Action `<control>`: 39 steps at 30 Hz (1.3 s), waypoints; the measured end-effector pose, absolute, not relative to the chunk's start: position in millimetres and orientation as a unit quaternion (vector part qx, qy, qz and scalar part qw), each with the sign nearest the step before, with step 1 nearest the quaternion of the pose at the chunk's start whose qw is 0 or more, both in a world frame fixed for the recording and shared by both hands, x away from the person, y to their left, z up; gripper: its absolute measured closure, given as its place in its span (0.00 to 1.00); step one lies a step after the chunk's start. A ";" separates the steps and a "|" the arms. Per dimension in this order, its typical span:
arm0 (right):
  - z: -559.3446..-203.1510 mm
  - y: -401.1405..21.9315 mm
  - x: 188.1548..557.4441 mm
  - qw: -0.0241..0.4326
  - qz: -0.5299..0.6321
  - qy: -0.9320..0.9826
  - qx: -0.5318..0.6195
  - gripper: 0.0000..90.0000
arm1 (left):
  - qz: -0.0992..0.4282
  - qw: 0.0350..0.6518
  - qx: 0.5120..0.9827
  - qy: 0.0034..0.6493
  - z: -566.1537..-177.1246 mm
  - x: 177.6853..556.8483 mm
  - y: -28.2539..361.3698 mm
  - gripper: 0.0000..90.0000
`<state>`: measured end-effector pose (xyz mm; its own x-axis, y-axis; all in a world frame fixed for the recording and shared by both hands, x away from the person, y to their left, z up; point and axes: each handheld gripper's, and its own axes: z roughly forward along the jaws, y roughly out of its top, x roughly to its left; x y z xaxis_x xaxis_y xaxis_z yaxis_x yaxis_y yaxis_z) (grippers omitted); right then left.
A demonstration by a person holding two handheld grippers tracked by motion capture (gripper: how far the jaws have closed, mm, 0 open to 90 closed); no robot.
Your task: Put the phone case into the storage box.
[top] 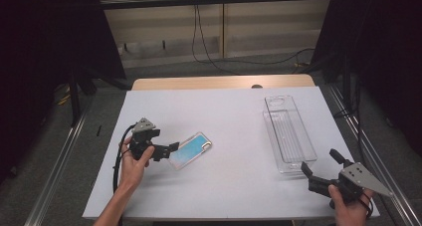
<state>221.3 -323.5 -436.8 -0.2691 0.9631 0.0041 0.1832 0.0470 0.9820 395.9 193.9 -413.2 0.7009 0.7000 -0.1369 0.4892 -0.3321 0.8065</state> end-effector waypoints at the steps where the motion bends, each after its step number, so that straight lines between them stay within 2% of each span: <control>1: -436.8 -323.5 221.3 0.384 0.508 0.614 0.467 0.01 | 0.120 0.445 0.808 0.367 -413.5 395.1 194.1 0.06; 9: -437.0 -323.7 221.8 0.383 0.508 0.614 0.467 0.01 | 0.114 0.421 0.827 0.353 -419.7 395.3 185.9 0.06; 12: -436.9 -323.8 221.8 0.383 0.508 0.614 0.467 0.01 | 0.093 0.410 0.839 0.344 -421.8 394.4 179.2 0.08; 18: -436.5 -323.5 221.6 0.384 0.509 0.614 0.465 0.01 | 0.092 0.407 0.845 0.334 -423.7 394.3 170.4 0.07; 21: -436.8 -323.6 221.7 0.384 0.509 0.614 0.466 0.01 | 0.108 0.391 0.855 0.323 -424.1 393.9 165.3 0.07; 26: -437.0 -322.2 222.4 0.383 0.508 0.615 0.466 0.01 | 0.099 0.383 0.864 0.312 -428.0 397.0 156.2 0.07; 31: -437.2 -322.1 222.6 0.383 0.508 0.615 0.466 0.01 | 0.076 0.375 0.868 0.317 -429.9 399.9 148.4 0.07; 34: -437.2 -321.9 222.6 0.383 0.508 0.615 0.466 0.01 | 0.089 0.361 0.870 0.324 -430.1 402.0 145.8 0.07; 39: -437.2 -322.2 222.4 0.383 0.508 0.614 0.467 0.01 | 0.068 0.347 0.877 0.324 -429.7 409.3 144.2 0.07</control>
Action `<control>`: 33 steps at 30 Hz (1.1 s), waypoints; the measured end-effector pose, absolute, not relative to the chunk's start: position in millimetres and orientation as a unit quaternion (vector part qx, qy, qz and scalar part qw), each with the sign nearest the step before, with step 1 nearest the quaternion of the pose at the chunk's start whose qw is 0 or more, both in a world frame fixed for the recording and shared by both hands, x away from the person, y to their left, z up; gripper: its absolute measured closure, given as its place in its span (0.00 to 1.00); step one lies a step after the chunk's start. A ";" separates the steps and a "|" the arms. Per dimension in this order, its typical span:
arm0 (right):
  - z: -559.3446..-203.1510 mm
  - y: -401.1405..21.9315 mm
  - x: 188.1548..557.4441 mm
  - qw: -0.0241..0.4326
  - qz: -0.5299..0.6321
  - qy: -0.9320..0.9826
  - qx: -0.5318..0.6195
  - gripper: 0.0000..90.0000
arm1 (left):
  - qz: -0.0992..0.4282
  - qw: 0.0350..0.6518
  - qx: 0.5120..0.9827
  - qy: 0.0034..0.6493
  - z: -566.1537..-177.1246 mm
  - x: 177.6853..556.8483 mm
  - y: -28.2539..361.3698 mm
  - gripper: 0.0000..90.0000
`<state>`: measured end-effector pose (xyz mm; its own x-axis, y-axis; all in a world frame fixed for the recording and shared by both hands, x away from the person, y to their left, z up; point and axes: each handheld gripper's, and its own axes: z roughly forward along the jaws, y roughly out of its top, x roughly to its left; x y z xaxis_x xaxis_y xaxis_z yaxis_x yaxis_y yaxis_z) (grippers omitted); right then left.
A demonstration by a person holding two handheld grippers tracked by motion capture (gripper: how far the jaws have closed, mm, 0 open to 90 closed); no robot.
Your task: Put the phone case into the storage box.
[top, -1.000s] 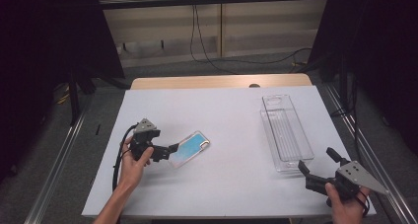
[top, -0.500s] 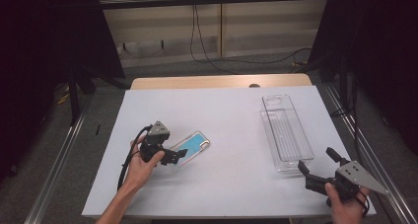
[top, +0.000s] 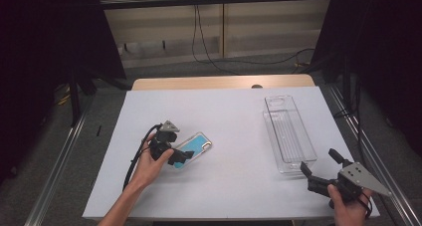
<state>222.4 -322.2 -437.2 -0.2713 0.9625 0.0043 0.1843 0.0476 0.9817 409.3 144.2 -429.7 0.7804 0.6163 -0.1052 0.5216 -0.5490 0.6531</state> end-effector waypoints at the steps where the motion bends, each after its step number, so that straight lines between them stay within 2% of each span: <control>1: -437.1 -322.2 222.6 0.383 0.508 0.614 0.467 0.01 | 0.062 0.345 0.880 0.319 -430.0 410.2 143.6 0.07; 12: -437.6 -322.3 223.2 0.384 0.506 0.616 0.467 0.01 | 0.052 0.314 0.898 0.306 -438.2 416.4 138.6 0.08; 15: -437.4 -321.6 222.8 0.383 0.508 0.615 0.466 0.01 | 0.059 0.300 0.905 0.294 -437.3 416.0 137.7 0.10; 23: -437.4 -322.1 222.9 0.383 0.506 0.616 0.466 0.01 | 0.039 0.294 0.907 0.299 -439.6 419.1 134.3 0.08; 33: -437.5 -321.8 222.9 0.382 0.507 0.616 0.466 0.01 | 0.052 0.282 0.910 0.298 -446.0 419.9 127.7 0.08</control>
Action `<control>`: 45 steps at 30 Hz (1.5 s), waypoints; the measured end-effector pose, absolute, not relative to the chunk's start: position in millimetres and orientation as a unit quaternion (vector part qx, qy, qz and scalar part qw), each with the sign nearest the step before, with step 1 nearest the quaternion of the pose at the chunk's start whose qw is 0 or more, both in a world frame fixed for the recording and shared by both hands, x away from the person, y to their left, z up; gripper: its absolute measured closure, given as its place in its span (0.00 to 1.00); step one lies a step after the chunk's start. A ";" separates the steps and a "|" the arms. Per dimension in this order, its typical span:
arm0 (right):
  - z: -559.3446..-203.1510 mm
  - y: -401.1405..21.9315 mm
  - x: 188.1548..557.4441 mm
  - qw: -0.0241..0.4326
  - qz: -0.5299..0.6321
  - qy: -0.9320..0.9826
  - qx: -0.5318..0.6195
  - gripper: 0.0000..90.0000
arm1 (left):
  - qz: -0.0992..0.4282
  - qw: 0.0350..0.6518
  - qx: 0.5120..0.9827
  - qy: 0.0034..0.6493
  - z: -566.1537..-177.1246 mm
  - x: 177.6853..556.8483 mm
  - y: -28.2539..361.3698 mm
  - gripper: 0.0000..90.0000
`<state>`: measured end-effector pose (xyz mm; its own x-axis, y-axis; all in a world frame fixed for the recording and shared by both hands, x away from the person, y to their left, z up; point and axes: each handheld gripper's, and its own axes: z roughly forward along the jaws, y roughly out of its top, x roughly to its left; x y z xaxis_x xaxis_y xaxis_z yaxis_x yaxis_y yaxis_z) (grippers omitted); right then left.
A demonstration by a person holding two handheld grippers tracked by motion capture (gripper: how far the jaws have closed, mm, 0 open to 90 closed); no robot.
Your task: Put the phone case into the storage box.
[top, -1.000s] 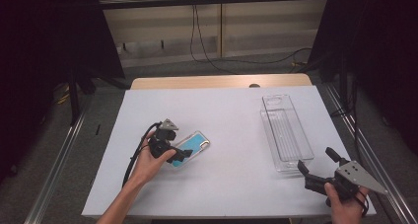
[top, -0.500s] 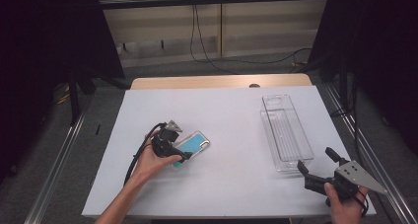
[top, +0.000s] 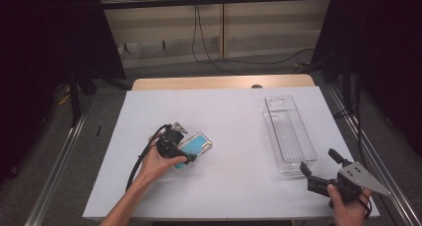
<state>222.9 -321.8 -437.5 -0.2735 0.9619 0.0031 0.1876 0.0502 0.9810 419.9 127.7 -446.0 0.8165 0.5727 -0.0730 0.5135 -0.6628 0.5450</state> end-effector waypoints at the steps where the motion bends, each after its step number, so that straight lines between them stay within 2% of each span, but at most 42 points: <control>1: -437.5 -321.9 222.9 0.382 0.507 0.616 0.466 0.01 | 0.054 0.281 0.911 0.297 -446.1 419.7 127.3 0.08; 8: -437.7 -321.8 222.9 0.380 0.507 0.618 0.465 0.01 | 0.069 0.268 0.917 0.288 -446.7 417.4 124.0 0.09; 21: -437.6 -321.9 223.1 0.380 0.508 0.617 0.466 0.01 | 0.061 0.266 0.923 0.273 -446.8 419.4 122.3 0.10; 27: -437.6 -321.1 223.3 0.380 0.507 0.619 0.464 0.01 | 0.060 0.265 0.923 0.273 -446.1 419.0 121.8 0.12; 32: -437.7 -321.3 223.4 0.380 0.507 0.619 0.464 0.01 | 0.056 0.267 0.925 0.265 -444.9 417.7 121.4 0.18; 45: -437.7 -320.7 223.6 0.380 0.507 0.621 0.462 0.01 | 0.055 0.261 0.927 0.265 -443.8 418.8 120.1 0.19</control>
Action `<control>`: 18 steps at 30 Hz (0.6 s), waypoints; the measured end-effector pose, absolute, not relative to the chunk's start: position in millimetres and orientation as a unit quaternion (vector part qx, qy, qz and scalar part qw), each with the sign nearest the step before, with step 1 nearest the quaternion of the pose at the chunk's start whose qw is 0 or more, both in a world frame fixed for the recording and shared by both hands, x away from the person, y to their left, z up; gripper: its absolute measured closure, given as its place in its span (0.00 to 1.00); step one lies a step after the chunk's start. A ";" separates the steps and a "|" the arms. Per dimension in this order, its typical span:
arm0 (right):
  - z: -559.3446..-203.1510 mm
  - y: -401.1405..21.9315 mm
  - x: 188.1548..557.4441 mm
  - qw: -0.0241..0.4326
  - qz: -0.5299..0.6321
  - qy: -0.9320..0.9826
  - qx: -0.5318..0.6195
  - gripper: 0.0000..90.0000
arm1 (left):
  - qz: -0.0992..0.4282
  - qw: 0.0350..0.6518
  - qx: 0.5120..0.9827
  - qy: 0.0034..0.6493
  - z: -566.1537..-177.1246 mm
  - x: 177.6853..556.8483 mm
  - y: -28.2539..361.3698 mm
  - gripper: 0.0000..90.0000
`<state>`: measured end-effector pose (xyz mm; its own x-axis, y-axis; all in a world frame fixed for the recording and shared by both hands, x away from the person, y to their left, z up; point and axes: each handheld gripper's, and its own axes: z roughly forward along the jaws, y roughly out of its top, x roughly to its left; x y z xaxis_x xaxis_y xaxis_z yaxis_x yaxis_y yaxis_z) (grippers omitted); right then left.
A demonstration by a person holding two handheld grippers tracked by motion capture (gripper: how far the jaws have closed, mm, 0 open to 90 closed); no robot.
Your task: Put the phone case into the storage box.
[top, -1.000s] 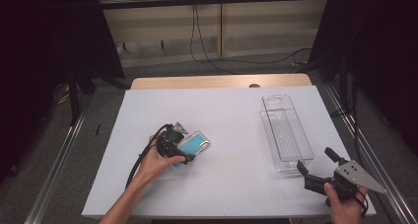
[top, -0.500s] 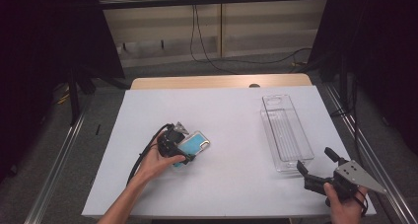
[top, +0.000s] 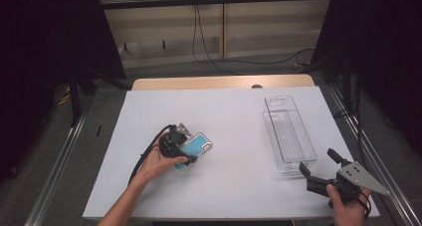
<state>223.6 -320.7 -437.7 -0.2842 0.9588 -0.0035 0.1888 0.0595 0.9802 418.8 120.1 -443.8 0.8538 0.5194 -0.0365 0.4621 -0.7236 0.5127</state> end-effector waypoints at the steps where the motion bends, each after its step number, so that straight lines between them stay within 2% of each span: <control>1: -437.7 -320.9 223.5 0.379 0.507 0.621 0.462 0.01 | 0.055 0.260 0.927 0.266 -443.6 418.9 119.9 0.19; 18: -437.9 -322.1 223.6 0.378 0.508 0.619 0.464 0.01 | 0.059 0.260 0.923 0.276 -442.2 417.6 119.7 0.19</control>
<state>223.6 -322.1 -437.9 -0.2823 0.9593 0.0030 0.1908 0.0531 0.9802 417.6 119.7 -442.2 0.8403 0.5409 -0.0355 0.4800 -0.7121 0.5124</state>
